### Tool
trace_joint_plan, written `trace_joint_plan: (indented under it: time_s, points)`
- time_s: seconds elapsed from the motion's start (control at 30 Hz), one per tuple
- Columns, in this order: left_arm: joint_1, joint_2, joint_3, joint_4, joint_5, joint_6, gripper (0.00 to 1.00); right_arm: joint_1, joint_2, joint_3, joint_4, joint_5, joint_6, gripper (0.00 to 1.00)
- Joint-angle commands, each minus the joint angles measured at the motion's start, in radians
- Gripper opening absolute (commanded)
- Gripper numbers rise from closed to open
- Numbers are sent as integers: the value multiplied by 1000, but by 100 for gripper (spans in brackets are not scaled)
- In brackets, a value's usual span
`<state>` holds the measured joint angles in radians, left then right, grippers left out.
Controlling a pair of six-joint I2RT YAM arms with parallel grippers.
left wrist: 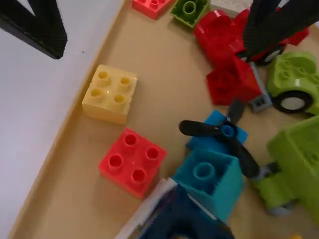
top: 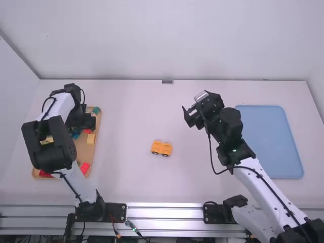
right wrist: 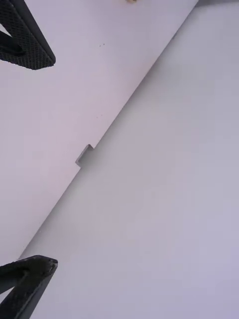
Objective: Assemble lego blocks to make yellow taxi
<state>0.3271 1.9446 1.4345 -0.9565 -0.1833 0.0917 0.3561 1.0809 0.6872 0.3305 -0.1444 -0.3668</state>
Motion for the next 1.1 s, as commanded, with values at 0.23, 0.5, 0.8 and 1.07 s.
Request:
trace_joint_plan:
  time_s: [0.23, 0.5, 0.8, 1.07]
  points:
    - [0, -11, -105, 92, 46, -21, 59, -2, -2, 24, 40, -13, 38, 99]
    - [-6, -11, -141, 156, 89, -13, 59, -2, -2, 24, 54, -13, 55, 99]
    - [26, -11, -206, 222, 164, 87, 59, -2, -2, 24, 59, -13, 56, 99]
    - [68, -11, -215, 240, 175, 85, 54, -2, -2, 24, 66, -16, 56, 99]
